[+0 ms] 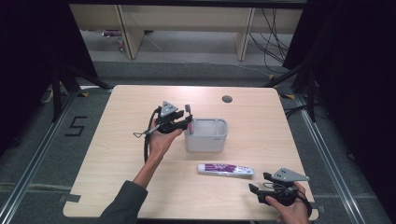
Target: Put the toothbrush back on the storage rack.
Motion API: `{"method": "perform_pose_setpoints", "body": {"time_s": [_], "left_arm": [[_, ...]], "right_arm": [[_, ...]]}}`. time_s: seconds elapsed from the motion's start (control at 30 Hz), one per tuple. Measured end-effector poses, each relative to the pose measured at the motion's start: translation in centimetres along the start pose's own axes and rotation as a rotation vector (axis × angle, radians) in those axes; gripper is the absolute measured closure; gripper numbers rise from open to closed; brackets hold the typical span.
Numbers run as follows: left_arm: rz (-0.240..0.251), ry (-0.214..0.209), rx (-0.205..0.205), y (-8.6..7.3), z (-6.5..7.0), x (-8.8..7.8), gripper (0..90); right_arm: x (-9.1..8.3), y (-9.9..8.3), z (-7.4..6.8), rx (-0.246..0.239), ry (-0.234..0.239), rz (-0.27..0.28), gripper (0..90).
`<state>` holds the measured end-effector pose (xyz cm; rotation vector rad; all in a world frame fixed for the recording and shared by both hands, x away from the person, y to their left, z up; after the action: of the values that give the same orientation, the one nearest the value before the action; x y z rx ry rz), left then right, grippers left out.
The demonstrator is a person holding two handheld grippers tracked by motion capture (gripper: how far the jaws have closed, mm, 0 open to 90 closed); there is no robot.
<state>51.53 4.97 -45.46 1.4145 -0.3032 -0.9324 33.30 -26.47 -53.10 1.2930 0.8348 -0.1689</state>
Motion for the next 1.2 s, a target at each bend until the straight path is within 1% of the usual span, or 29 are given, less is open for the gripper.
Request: {"method": "perform_pose_setpoints", "body": {"time_s": [0.03,0.07,0.1,0.13,0.17,0.2,0.23,0.27,0.3,0.33,0.37,0.4,0.43,0.47,0.5,0.6,0.63,0.67,0.7,0.77,0.83,0.87,0.9,0.97,1.03,1.07,1.1,1.17,1.2], "left_arm": [[-0.001,-0.002,0.001,0.1,0.1,-0.2,50.4],[-0.002,-0.004,0.003,0.1,0.1,-0.4,48.0],[-0.012,-0.002,0.004,0.2,0.2,-0.8,43.3],[-0.012,-0.002,0.004,0.2,0.2,-0.8,41.2],[-0.021,-0.012,-0.019,0.2,0.2,-1.2,39.1],[-0.021,-0.012,-0.019,0.2,0.2,-1.2,37.7],[-0.017,-0.018,-0.029,0.3,0.3,-1.7,36.8],[-0.017,-0.018,-0.029,0.3,0.3,-1.7,35.9],[-0.013,-0.016,-0.025,0.4,0.3,-2.1,35.5],[-0.013,-0.016,-0.025,0.4,0.3,-2.1,35.5],[-0.013,-0.013,-0.024,0.4,0.4,-2.4,35.5],[-0.022,-0.013,-0.025,0.4,0.5,-2.6,35.2],[-0.030,-0.016,-0.027,0.3,0.6,-2.9,34.3],[-0.034,-0.020,-0.027,0.3,0.7,-3.1,33.6],[-0.036,-0.021,-0.030,0.2,0.8,-3.5,33.0],[-0.045,-0.030,-0.026,0.0,0.9,-4.0,32.0],[-0.047,-0.034,-0.028,-0.1,0.9,-4.2,31.7],[-0.050,-0.036,-0.028,-0.1,0.9,-4.5,31.0],[-0.054,-0.045,-0.026,-0.3,1.0,-4.9,30.2],[-0.058,-0.046,-0.026,-0.4,1.1,-5.2,29.9],[-0.068,-0.050,-0.026,-0.8,1.2,-5.9,27.7],[-0.068,-0.050,-0.026,-0.8,1.2,-5.9,26.9],[-0.073,-0.057,-0.025,-0.9,1.2,-6.2,26.7],[-0.072,-0.074,-0.033,-1.2,1.3,-6.7,26.3],[-0.082,-0.079,-0.021,-1.6,1.5,-7.4,25.2],[-0.082,-0.079,-0.021,-1.6,1.5,-7.4,25.1],[-0.088,-0.080,-0.014,-1.9,1.5,-7.8,25.0],[-0.090,-0.082,-0.012,-2.0,1.5,-7.9,25.0],[-0.094,-0.076,-0.010,-2.2,1.5,-8.2,25.0]], "right_arm": [[0.0,0.0,0.0,0.001,0.000,0.000,24.5],[0.0,0.0,0.0,0.001,-0.001,0.001,24.4],[0.0,0.0,0.0,0.002,-0.001,0.002,24.5],[0.0,0.0,0.0,0.002,-0.001,0.002,24.5],[0.0,0.0,0.0,0.002,-0.002,0.001,24.5],[0.0,0.0,0.0,0.002,-0.002,0.001,24.5],[0.0,0.0,-0.2,0.023,0.004,-0.010,24.5],[0.0,0.0,-0.2,0.023,0.004,-0.010,24.5],[-0.1,0.0,-0.2,0.022,0.005,-0.004,24.5],[-0.1,0.0,-0.2,0.022,0.005,-0.004,24.5],[-0.1,0.0,-0.3,0.036,0.010,-0.013,24.6],[0.0,0.1,0.0,0.004,-0.001,0.007,24.6],[0.0,0.1,0.1,0.001,-0.004,0.009,24.6],[0.0,0.1,0.0,0.005,-0.001,0.006,24.6],[-0.1,0.0,-0.2,0.028,0.005,-0.008,24.6],[-0.2,0.0,-0.4,0.042,0.015,-0.016,24.7],[-0.1,0.0,-0.4,0.041,0.014,-0.015,24.7],[0.0,0.0,-0.2,0.020,0.013,-0.003,24.7],[0.0,0.1,-0.1,0.016,0.011,-0.001,24.7],[0.0,0.1,-0.1,0.008,0.003,0.003,24.7],[0.0,0.1,-0.1,0.008,0.003,0.001,24.7],[0.0,0.1,-0.1,0.008,0.003,0.001,24.7],[0.0,0.0,-0.1,0.008,0.009,-0.005,24.7],[-0.1,0.1,-0.1,0.008,0.008,-0.002,24.7],[0.0,0.1,-0.1,0.008,0.003,0.002,24.8],[0.0,0.1,-0.1,0.008,0.003,0.002,24.8],[0.0,0.0,-0.2,0.021,0.011,-0.009,24.8],[0.0,0.1,-0.1,0.010,0.002,0.001,24.9],[0.0,0.1,-0.1,0.010,0.002,0.001,24.8]]}}
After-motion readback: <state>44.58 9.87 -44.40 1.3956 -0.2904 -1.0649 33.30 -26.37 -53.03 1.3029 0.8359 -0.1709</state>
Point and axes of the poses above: each handheld gripper's, and its own axes: x roughly forward along the jaws, y roughly out of its top, z roughly to its right, the point moved 6 cm from there along x, roughly forward along the jaws, and after that the axes turned 11 degrees about -y, right-handed, at the moved point
